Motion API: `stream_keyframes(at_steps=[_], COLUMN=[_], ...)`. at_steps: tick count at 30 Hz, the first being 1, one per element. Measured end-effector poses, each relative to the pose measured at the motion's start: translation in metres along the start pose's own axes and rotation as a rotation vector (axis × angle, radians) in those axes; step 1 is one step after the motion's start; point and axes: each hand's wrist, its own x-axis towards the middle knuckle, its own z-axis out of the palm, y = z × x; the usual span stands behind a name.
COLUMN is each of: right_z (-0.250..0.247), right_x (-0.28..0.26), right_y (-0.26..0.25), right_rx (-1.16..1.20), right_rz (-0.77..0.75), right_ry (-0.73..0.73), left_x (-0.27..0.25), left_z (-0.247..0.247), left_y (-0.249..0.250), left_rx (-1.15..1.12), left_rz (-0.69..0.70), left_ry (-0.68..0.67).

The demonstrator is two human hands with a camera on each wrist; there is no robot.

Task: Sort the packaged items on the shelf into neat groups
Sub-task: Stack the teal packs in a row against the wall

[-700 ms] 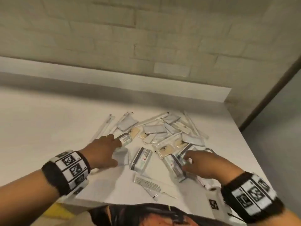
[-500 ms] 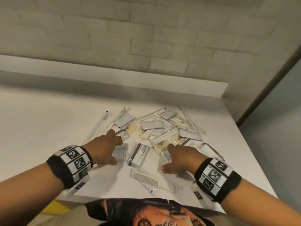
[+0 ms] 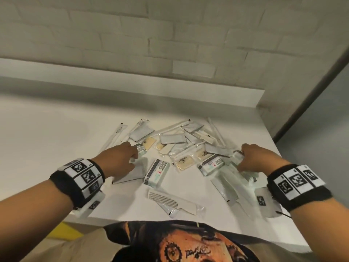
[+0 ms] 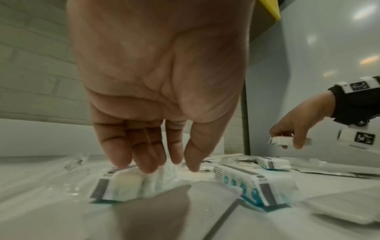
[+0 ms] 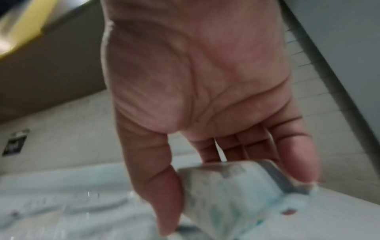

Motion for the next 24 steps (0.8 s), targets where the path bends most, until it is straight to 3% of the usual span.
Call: stream_keyframes(at_steps=[4,8,12,15,18,21,22,24], right_z=[0.028,0.025,0.002,0.007,0.034,0.043,0.042,0.042], right_x=[0.008,0.013,0.008,0.004,0.020,0.035,0.036,0.037], right_y=[0.006,0.006,-0.012,-0.035,-0.047,-0.049,-0.049,-0.051], right_rx=[0.041,-0.010,-0.037,0.013,-0.040,-0.107,-0.126,-0.141], right_rz=[0.002,-0.027,-0.290,-0.490,-0.508,-0.481,-0.483,-0.499], right_ry=[-0.092,-0.035,0.196,0.153,0.156,0.227,0.229,0.231], left_x=[0.003,0.009,0.015,0.015,0.016,0.021,0.022,0.026], left_z=[0.005,0.010,0.020,0.021,0.009,-0.007,-0.011,-0.014], left_y=[0.032,0.068,0.089,0.099,0.096,0.070,0.060,0.038], left_rx=[-0.041,0.065,0.156,0.062,-0.091,-0.050,0.010,0.158], left_rz=[-0.001,-0.019,0.005,0.013,-0.015,-0.107,-0.152,-0.246], left_ry=[0.050,-0.114,-0.086,-0.097,0.020,0.209,0.234,0.139])
